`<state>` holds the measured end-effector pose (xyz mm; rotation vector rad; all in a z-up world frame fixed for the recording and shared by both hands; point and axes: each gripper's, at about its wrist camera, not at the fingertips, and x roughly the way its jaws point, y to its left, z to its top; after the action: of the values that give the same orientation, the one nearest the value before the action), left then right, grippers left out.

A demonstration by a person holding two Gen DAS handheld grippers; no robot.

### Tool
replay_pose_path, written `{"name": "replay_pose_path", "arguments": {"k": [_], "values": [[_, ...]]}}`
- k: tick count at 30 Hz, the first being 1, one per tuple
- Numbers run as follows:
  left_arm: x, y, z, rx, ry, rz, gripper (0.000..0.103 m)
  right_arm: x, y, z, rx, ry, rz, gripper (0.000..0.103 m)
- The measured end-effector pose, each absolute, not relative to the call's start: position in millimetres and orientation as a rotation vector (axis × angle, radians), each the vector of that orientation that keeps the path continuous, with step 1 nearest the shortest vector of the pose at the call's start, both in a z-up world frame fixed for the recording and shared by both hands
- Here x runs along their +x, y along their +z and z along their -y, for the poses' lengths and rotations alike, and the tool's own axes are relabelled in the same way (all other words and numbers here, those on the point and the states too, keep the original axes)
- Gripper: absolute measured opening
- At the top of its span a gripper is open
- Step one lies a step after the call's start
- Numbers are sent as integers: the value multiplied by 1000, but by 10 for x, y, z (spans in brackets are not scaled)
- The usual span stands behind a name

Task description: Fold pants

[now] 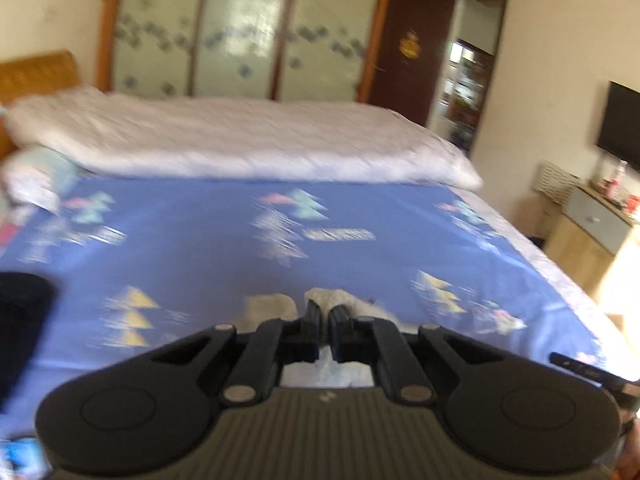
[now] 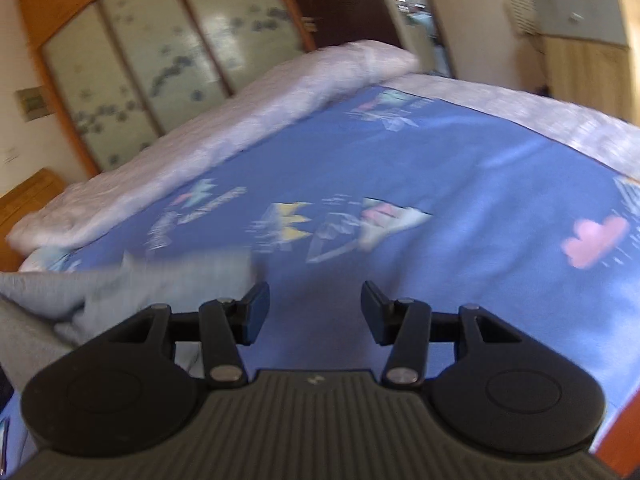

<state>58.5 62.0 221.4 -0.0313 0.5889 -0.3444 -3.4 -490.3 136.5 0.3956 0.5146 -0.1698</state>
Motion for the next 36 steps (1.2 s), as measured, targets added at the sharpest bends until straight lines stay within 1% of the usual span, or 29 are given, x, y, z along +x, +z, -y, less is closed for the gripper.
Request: {"name": "replay_pose_path", "arguments": {"k": [4, 6, 8, 9, 10, 11, 12, 13, 14, 17, 20, 22, 25, 26, 27, 29, 30, 32, 33, 36], "values": [[406, 2412, -776, 6, -288, -540, 5, 255, 1454, 4517, 390, 12, -526, 68], [314, 2502, -870, 7, -289, -526, 5, 499, 1435, 4227, 395, 125, -559, 71], [230, 2597, -957, 7, -296, -504, 5, 753, 1303, 3871, 394, 238, -621, 88], [122, 2649, -1025, 8, -296, -490, 5, 905, 1187, 3676, 405, 303, -678, 90], [79, 2731, -1036, 15, -289, -470, 5, 1041, 1058, 3517, 418, 335, -741, 89], [96, 2749, -1082, 28, -280, -454, 5, 1160, 911, 3360, 423, 337, -806, 75], [95, 2824, -1097, 42, -261, -436, 5, 1258, 794, 3212, 402, 339, -854, 48], [94, 2924, -1111, 58, -236, -421, 5, 1323, 739, 3078, 352, 339, -886, 12], [150, 2987, -1102, 74, -223, -414, 5, 1329, 779, 3014, 320, 309, -867, 8], [256, 3315, -1044, 181, -152, -335, 5, 1213, 1287, 3183, 334, 287, -656, 8], [411, 3681, -832, 261, -163, -239, 5, 945, 1894, 3520, 243, 212, -458, 8], [523, 3883, -581, 304, -181, -167, 5, 720, 2214, 3808, 224, 158, -358, 8], [726, 4025, -31, 358, -273, -81, 5, 438, 2501, 4250, 226, 50, -249, 8], [804, 3995, 174, 380, -312, -72, 7, 341, 2549, 4372, 229, 11, -224, 8], [869, 3912, 422, 415, -334, -65, 11, 271, 2570, 4485, 231, -32, -211, 8], [1074, 3649, 881, 508, -363, -86, 33, 171, 2535, 4686, 237, -127, -213, 9], [1192, 3495, 1054, 540, -366, -127, 47, 222, 2465, 4696, 244, -162, -229, 12], [1407, 3140, 1329, 564, -387, -281, 42, 278, 2315, 4786, 256, -237, -283, 12], [1455, 2989, 1381, 566, -398, -335, 38, 283, 2216, 4820, 244, -273, -319, 13], [1466, 2727, 1186, 539, -394, -375, 38, 139, 1938, 4888, 207, -288, -411, 15]]}}
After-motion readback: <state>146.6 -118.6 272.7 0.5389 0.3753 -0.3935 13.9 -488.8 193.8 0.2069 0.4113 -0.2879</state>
